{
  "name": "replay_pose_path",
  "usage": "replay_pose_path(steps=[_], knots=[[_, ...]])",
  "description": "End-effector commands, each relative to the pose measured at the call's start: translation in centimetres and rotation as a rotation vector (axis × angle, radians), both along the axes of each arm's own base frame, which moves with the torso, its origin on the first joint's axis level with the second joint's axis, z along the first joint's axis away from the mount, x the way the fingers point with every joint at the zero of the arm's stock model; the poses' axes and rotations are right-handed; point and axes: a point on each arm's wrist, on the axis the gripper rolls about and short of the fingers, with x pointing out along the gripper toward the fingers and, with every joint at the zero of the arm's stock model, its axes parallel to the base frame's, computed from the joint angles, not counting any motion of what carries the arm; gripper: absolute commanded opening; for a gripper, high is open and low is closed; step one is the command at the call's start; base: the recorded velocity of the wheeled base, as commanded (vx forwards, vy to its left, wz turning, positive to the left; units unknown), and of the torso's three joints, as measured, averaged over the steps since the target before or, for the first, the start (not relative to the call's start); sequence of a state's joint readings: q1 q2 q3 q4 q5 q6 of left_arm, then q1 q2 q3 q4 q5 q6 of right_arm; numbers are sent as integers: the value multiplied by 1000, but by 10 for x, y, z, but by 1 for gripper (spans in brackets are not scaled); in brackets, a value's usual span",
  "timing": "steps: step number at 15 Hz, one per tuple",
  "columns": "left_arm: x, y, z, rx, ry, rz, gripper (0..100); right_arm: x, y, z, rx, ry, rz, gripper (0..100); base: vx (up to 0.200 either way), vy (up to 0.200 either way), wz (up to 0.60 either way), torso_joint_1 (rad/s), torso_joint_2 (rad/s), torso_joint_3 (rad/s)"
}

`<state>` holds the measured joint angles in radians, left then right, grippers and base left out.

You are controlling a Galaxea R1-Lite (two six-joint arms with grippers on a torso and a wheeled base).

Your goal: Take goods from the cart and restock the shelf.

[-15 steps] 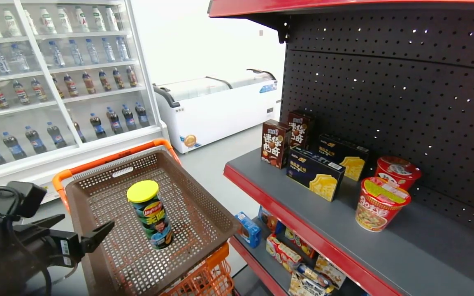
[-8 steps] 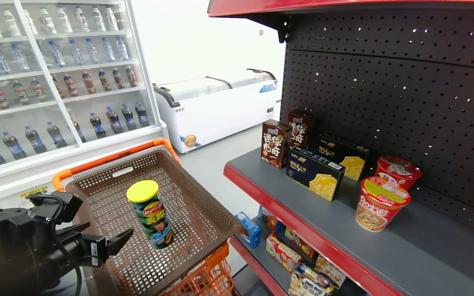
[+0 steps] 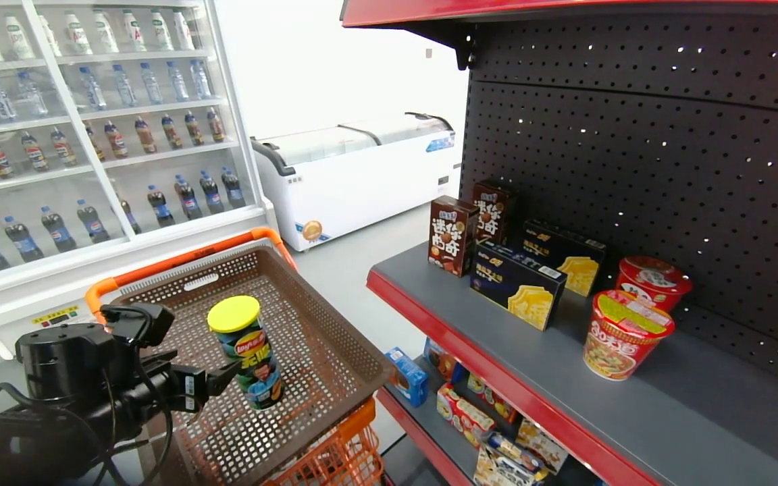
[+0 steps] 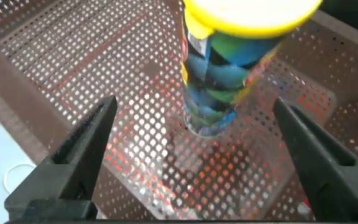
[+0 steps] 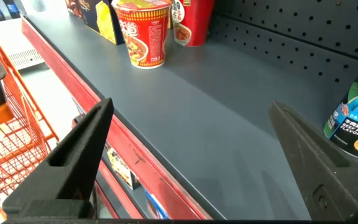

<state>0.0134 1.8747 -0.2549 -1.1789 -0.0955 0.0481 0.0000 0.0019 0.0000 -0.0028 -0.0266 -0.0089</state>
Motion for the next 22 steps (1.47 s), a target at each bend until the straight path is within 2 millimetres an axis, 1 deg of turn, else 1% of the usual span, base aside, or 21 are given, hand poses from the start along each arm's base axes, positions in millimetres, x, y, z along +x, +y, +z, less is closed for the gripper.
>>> replay_pose_path(steps=[1, 5, 6, 7, 11, 13, 18, 19, 21, 22], knots=[[15, -2, -15, -2, 23, -6, 100, 0, 0, 0, 0, -1, 1, 100, 0, 0, 0, 0, 0, 0], [33, -3, -35, 2, 2, -12, 100, 0, 0, 0, 0, -1, 1, 100, 0, 0, 0, 0, 0, 0], [37, -6, -44, 2, 4, -23, 100, 0, 0, 0, 0, -1, -1, 100, 0, 0, 0, 0, 0, 0], [41, -7, -47, 2, -7, -28, 100, 0, 0, 0, 0, -1, 1, 100, 0, 0, 0, 0, 0, 0], [46, -9, -53, -33, -26, -115, 100, 0, 0, 0, 0, -1, -1, 100, 0, 0, 0, 0, 0, 0], [46, -10, -63, 10, 2, -139, 100, 0, 0, 0, 0, -1, -1, 100, 0, 0, 0, 0, 0, 0], [51, -9, -68, 13, 3, -138, 100, 0, 0, 0, 0, -1, 1, 100, 0, 0, 0, 0, 0, 0], [52, -9, -68, 14, -3, -139, 0, 0, 0, 0, 0, -1, -1, 100, 0, 0, 0, 0, 0, 0], [51, -10, -65, 15, -9, -139, 0, 0, 0, 0, 0, -1, 1, 100, 0, 0, 0, 0, 0, 0], [52, -10, -60, 17, -31, -139, 0, 0, 0, 0, 0, -1, -1, 100, 0, 0, 0, 0, 0, 0]])
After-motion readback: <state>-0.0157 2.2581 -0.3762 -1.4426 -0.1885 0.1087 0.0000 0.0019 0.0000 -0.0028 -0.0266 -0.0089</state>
